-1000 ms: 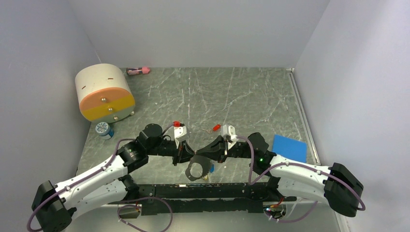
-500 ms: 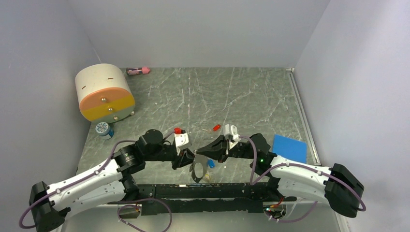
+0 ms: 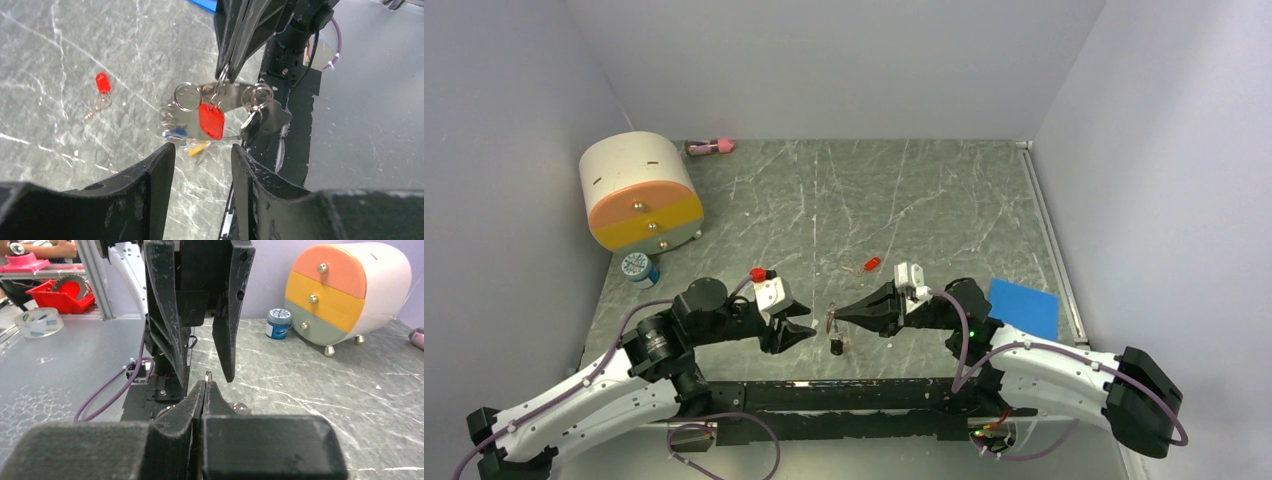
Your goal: Put the keys on the keyring
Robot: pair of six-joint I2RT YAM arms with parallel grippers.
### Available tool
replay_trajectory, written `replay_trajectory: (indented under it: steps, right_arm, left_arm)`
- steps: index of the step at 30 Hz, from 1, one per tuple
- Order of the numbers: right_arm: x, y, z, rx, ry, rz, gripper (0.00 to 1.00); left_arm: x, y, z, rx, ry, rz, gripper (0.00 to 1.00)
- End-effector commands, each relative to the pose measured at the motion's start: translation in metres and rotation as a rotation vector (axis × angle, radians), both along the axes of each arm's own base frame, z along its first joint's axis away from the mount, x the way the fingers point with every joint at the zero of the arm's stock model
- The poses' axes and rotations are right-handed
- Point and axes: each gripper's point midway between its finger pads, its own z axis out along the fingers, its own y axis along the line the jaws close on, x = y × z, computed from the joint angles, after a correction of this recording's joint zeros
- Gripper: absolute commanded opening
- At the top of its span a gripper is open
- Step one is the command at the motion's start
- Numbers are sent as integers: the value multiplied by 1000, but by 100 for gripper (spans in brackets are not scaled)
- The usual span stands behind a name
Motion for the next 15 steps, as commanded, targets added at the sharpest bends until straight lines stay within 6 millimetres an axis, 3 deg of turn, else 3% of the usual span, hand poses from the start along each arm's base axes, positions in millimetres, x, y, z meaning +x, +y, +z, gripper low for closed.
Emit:
replay_trajectory:
  steps: [1,4,9,15]
  right_arm:
    - [-12,-1,13,44,-78,65,0]
    - [-17,0,13,47,-88,96,0]
    - [-19,1,16,51,-90,113,0]
    - [-19,0,17,51,-91,109,0]
  left_arm:
    - [-6,-11,44,-103,-150,-100,50]
    - [-16,-21,55,-144,-200,-198,50]
    - [-17,-32,56,-152,-249,-260,51]
    - [-16,-33,55,-159,-283,-269,39]
